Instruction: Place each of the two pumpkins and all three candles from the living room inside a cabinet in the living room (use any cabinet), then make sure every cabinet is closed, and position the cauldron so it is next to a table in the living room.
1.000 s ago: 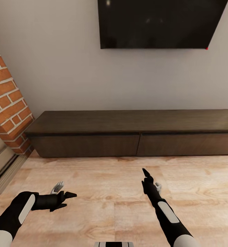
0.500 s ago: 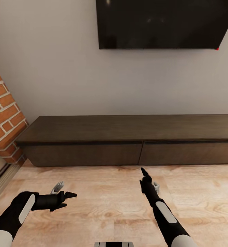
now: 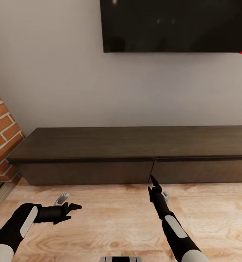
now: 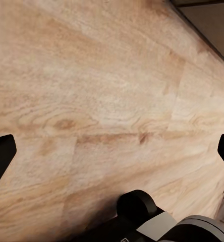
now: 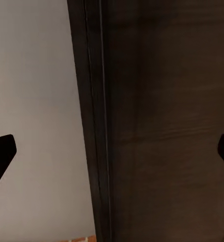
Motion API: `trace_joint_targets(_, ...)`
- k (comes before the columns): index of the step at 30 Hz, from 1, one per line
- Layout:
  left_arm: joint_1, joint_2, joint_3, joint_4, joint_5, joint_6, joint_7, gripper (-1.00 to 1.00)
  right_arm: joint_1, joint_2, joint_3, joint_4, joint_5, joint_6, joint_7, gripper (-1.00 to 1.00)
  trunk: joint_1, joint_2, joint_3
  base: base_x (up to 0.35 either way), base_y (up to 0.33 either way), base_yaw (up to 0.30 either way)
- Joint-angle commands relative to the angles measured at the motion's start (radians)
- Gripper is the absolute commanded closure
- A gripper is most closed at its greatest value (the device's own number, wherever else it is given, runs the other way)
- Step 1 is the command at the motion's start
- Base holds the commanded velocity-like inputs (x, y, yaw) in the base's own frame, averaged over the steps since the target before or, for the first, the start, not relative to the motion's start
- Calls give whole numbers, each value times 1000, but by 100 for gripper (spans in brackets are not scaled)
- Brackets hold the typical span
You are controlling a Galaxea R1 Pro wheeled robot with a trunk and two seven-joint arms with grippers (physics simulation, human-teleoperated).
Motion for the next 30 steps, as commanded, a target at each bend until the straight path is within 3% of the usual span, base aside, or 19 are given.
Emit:
trace_joint_targets(1,0,0,0,0,0,0,0,-100,0,0,0,0,0,-1,0,-100,0,0,0,215,0,0)
trace_joint_targets(19,0,0,-1,0,0,-2,0,-100,0,2,1,40,2,-4,1,-100,0,0,0,229,0,0)
trace_joint_targets(30,0,-2,-2,0,0,-2,0,-100,0,1,0,48,1,-4,1,-100,0,0,0,121,0,0)
